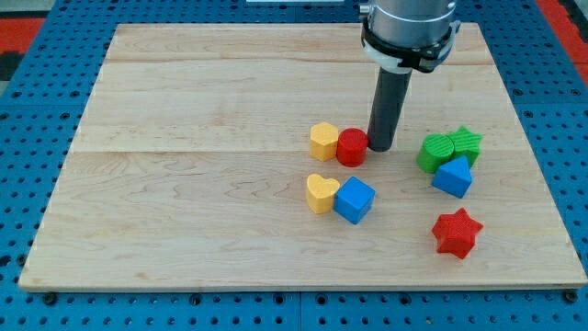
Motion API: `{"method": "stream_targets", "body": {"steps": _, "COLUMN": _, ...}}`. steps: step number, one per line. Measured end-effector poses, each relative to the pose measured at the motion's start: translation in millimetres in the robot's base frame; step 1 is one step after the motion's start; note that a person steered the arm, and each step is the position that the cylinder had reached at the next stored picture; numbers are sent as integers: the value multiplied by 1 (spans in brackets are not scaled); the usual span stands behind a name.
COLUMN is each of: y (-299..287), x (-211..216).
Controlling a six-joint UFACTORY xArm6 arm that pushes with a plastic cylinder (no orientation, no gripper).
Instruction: Keep red circle and hexagon in a diagonal line
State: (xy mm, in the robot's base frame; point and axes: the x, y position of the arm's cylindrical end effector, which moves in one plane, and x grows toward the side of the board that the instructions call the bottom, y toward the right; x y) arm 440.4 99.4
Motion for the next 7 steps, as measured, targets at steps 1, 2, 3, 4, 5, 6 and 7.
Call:
{"method": "stream_targets", "body": {"steps": 1, "y": 1, "x": 15}}
{"method": "stream_targets", "body": {"steps": 2, "y": 8, "x": 19}}
{"method": "stream_targets", "body": {"steps": 3, "y": -80, "x": 13}}
{"method": "stream_targets", "body": {"steps": 4, "y": -166, "x": -14}}
{"method": "stream_targets", "body": {"steps": 5, "y": -257, "x": -33}}
{"method": "stream_targets", "body": {"steps": 6, "y": -265, "x": -32}}
{"method": "stream_targets", "body": {"steps": 7, "y": -283, "x": -34}}
